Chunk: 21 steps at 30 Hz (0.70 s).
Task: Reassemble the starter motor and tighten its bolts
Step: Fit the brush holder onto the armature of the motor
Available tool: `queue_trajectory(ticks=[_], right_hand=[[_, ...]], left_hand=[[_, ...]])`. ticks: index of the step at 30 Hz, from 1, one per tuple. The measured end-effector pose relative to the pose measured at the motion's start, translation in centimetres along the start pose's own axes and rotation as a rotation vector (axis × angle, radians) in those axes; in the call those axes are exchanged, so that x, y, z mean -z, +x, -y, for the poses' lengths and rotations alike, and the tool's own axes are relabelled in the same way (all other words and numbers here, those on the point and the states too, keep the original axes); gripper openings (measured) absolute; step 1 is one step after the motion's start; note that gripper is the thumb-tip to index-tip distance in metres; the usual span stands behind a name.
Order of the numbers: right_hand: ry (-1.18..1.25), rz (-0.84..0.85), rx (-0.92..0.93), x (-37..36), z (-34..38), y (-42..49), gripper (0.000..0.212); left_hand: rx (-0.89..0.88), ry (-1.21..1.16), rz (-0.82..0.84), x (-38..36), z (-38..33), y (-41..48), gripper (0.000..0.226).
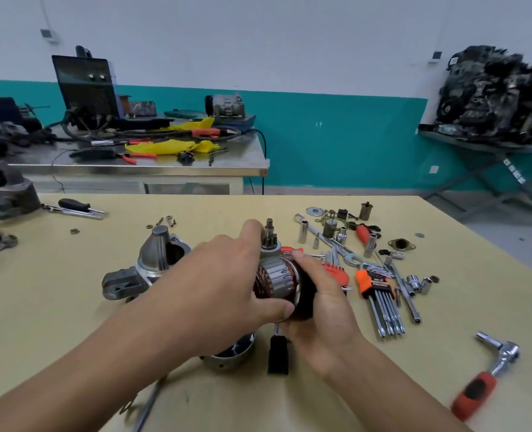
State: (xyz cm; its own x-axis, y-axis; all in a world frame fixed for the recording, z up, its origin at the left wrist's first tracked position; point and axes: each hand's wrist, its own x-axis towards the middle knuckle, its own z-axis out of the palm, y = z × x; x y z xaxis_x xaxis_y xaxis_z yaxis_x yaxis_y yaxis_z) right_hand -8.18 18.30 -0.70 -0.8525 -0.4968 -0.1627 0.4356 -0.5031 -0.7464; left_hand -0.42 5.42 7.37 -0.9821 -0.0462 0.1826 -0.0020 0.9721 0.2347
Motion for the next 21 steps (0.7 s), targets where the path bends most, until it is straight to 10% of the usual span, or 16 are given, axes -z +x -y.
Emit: queue_trajectory(ticks=[15,21], right_hand=[[0.143,0.026,-0.059,0.2,0.7,-0.3,0.024],[0.217,-0.023,-0.011,0.4,1.6,-0.1,0.024]], left_hand=[[0.097,-0.098,0.152,1.7,-0.6,1.2,0.071],[0.173,-0.505,0.246,2.1,1.7,1.0,0.070]])
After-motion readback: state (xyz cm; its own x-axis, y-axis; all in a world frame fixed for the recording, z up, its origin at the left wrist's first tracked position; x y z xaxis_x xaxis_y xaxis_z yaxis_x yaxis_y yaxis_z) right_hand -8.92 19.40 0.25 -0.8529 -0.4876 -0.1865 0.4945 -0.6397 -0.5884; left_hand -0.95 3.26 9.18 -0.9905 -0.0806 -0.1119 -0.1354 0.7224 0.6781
